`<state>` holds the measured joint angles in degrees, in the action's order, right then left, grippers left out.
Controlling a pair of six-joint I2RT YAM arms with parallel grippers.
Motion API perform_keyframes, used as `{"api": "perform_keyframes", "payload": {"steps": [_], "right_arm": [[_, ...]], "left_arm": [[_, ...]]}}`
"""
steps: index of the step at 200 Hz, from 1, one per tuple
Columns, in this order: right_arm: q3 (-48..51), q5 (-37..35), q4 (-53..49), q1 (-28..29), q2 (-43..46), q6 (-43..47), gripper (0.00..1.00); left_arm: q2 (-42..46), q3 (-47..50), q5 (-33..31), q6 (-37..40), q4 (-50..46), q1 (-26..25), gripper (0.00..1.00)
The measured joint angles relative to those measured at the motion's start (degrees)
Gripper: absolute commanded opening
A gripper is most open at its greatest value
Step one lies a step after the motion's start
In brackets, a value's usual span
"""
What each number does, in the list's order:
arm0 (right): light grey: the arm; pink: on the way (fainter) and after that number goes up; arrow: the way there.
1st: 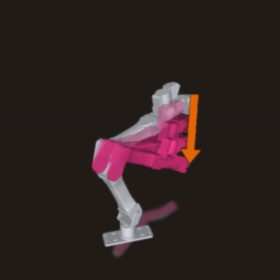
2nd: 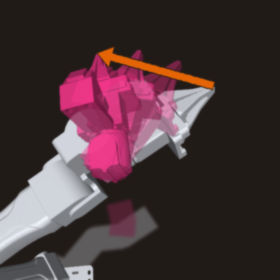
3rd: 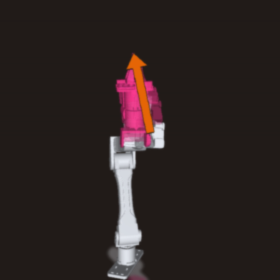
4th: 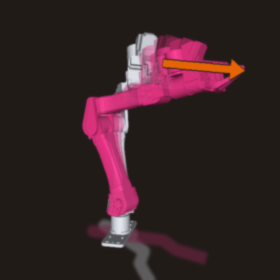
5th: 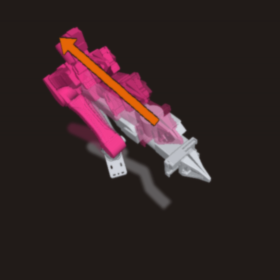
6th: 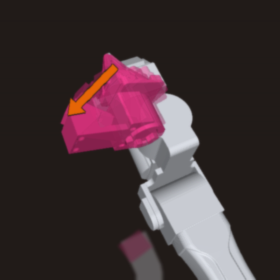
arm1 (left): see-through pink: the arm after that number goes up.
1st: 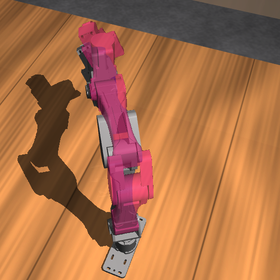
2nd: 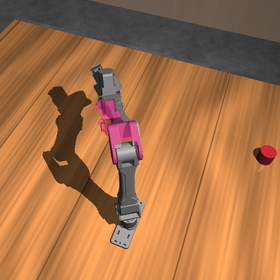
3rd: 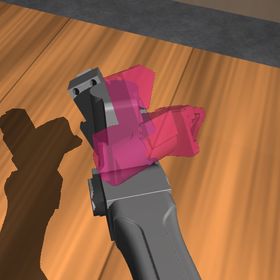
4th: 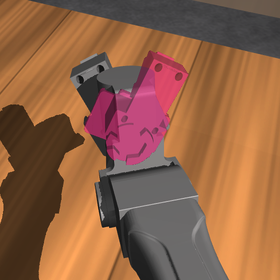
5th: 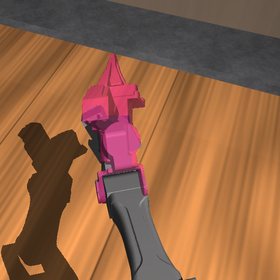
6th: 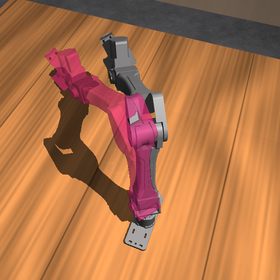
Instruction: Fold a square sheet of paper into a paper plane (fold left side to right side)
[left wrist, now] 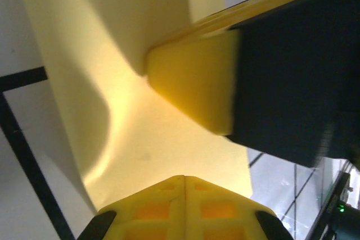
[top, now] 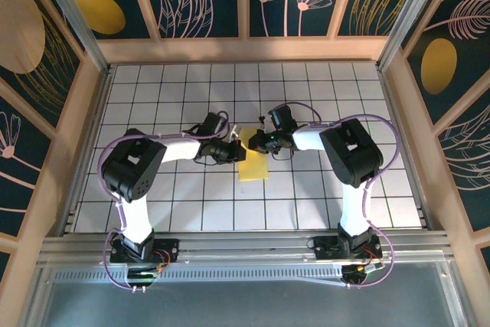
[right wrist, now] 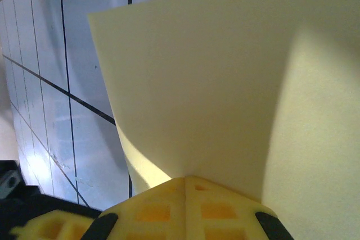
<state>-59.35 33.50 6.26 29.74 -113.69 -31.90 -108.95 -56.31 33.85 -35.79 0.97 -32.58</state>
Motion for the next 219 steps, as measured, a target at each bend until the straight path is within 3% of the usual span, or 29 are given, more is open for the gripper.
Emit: {"api": "perform_keyframes", "payload": {"steps": [86, 107, 180, 219], "right_arm": [[0.00, 0.48, 0.31, 0.00, 0.17, -1.16, 0.00], [0.00, 0.42, -1.14, 0.00, 0.96, -1.53, 0.04], [5.18, -1.99, -6.67, 0.61, 15.02, -1.51, 0.00], [8.66, -2.23, -7.39, 4.81, 14.99, -1.95, 0.00]], "left_arm": [[-1.38, -0.28, -1.20, 0.68, -0.63, -0.44, 0.00], [-1.36, -0.28, -1.51, 0.66, -0.61, -0.59, 0.00], [-1.29, -0.48, -2.80, 0.61, -0.52, -1.22, 0.00], [-1.29, -0.61, -3.08, 0.61, -0.55, -1.42, 0.00]]}}
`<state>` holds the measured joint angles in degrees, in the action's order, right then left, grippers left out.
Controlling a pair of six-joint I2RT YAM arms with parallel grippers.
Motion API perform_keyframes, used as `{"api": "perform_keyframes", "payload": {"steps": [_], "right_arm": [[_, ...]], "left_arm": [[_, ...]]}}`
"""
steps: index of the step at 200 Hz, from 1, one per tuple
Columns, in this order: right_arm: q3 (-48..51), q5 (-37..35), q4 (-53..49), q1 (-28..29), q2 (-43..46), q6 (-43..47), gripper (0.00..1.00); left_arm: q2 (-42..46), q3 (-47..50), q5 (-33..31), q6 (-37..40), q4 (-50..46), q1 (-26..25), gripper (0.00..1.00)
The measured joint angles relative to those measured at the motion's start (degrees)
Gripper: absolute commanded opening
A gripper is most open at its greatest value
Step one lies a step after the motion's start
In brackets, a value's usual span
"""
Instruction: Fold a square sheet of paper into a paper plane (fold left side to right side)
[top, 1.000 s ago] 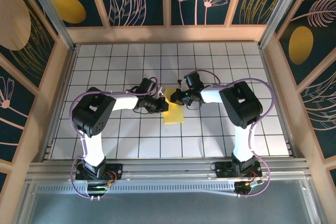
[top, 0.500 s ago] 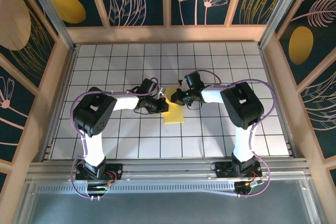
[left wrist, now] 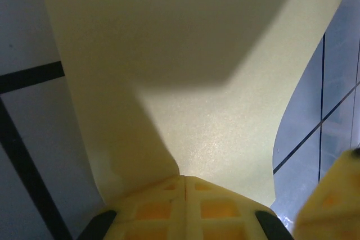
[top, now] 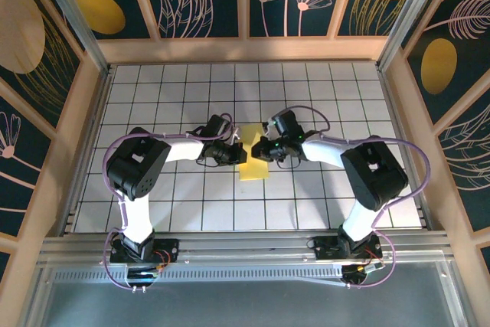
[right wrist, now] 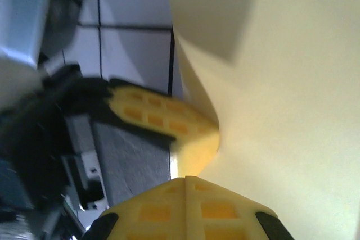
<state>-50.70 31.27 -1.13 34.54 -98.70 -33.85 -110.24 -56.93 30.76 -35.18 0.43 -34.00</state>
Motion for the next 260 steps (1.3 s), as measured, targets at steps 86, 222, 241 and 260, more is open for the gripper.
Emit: {"api": "perform_keyframes", "payload": {"steps": [86, 222, 241, 260], "right_arm": [[0.61, -2.56, -0.61, 1.92, -4.66, 0.07, 0.00], [0.61, -3.82, -0.87, 2.23, -4.76, 2.01, 0.00], [0.57, -3.98, -1.05, 2.27, -4.76, 2.19, 0.00], [0.55, -4.02, -1.14, 2.32, -4.76, 2.40, 0.00]], "left_arm": [[0.02, -0.35, -0.83, -1.97, 0.63, -0.20, 0.00], [-3.82, -3.85, -1.27, -2.84, 4.50, 2.43, 0.00], [-3.89, -3.85, -1.27, -2.82, 4.57, 2.49, 0.00], [-3.98, -3.85, -1.20, -2.82, 4.72, 2.60, 0.00]]}}
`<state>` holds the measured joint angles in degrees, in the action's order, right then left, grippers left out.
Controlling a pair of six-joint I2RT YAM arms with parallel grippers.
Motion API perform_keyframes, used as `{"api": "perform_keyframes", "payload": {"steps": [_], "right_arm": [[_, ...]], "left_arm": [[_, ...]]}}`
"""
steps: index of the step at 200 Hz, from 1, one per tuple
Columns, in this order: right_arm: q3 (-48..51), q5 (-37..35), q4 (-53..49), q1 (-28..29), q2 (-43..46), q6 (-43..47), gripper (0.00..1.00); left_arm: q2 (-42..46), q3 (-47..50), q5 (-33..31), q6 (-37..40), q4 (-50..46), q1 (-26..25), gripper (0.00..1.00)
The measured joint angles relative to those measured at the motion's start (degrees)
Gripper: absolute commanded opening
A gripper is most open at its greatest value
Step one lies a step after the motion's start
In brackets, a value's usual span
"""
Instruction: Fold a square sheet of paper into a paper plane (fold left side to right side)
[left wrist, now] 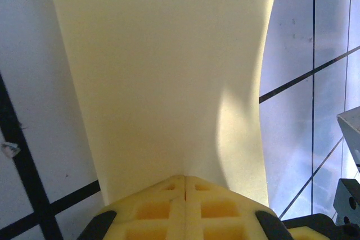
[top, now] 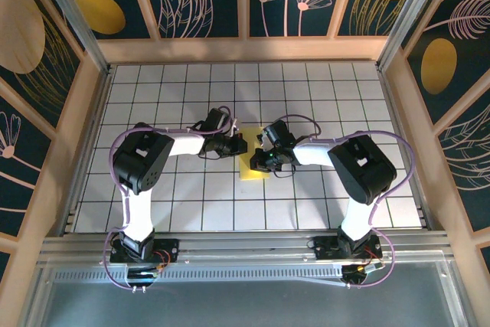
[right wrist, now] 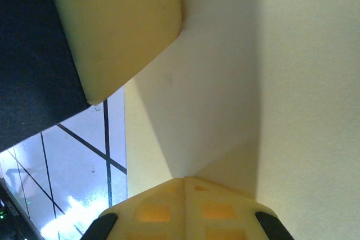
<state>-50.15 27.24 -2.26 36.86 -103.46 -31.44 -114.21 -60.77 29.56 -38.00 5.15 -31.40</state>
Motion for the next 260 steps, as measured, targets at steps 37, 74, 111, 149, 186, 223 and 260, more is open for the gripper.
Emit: {"api": "perform_keyframes", "payload": {"steps": [37, 74, 111, 149, 186, 223, 260], "right_arm": [[-0.07, -0.26, 0.33, 0.00, -0.11, 0.02, 0.00], [-0.11, -0.59, 1.25, 0.00, -0.37, 0.02, 0.00], [-0.07, -0.61, 1.31, 0.00, -0.37, 0.02, 0.00], [-0.04, -0.61, 1.38, 0.00, -0.37, 0.02, 0.00], [-0.04, -0.61, 1.38, 0.00, -0.35, 0.02, 0.00], [-0.02, -0.61, 1.40, 0.00, -0.33, 0.02, 0.00], [-0.02, -0.61, 1.40, 0.00, -0.33, 0.02, 0.00]], "left_arm": [[-0.83, -0.76, 1.16, 0.28, 0.28, 0.66, 0.00], [-2.45, -3.06, 1.81, 1.18, 0.17, 2.14, 0.00], [-5.03, -7.19, -0.07, 2.62, 0.22, 5.51, 0.00], [-6.95, -10.25, -2.21, 3.52, 0.20, 8.02, 0.00], [-8.22, -12.24, -2.64, 3.93, 0.17, 8.33, 0.00], [-7.04, -10.21, -3.45, 4.15, 1.79, 8.55, 0.00], [-1.05, -1.14, -1.49, 3.41, 4.57, 8.66, 0.00]]}}
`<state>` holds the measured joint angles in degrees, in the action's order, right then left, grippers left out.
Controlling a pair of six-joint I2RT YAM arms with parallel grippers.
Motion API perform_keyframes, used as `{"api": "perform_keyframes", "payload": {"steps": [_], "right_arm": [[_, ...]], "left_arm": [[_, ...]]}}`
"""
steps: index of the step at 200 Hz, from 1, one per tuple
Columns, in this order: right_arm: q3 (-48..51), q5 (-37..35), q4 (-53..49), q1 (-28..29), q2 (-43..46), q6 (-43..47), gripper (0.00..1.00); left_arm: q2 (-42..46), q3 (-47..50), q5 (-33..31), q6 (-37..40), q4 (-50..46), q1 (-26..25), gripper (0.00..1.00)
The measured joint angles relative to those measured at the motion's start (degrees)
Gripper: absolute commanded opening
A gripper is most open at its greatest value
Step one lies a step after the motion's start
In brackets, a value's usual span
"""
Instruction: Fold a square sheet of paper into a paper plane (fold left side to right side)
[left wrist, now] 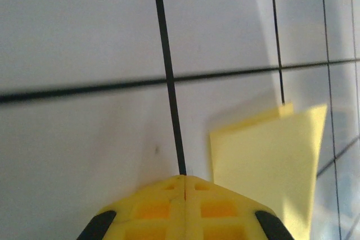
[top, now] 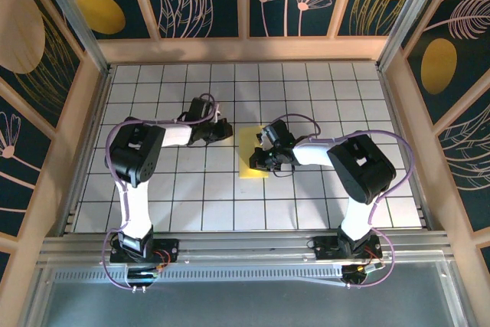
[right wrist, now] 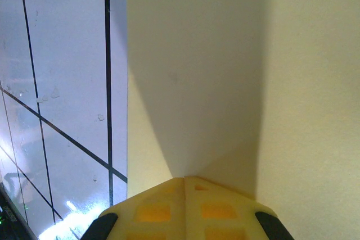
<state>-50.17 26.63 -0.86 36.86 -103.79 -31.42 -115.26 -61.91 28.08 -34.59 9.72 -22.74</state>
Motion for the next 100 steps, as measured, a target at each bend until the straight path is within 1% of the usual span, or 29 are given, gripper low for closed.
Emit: {"api": "perform_keyframes", "payload": {"steps": [23, 67, 100], "right_arm": [[0.00, 0.00, 0.00, 0.00, 0.00, -0.02, 0.00], [-0.02, 0.00, 0.00, 0.00, 0.00, 0.00, 0.00], [-0.02, 0.00, -0.02, 0.00, 0.00, -0.02, 0.00]], "left_arm": [[2.54, 2.86, 2.29, -1.05, 1.73, -1.53, 0.00], [2.58, 2.91, 4.98, -2.21, 4.22, -6.27, 0.00], [-0.28, 0.63, 4.68, -2.54, 4.15, -6.51, 0.00]]}}
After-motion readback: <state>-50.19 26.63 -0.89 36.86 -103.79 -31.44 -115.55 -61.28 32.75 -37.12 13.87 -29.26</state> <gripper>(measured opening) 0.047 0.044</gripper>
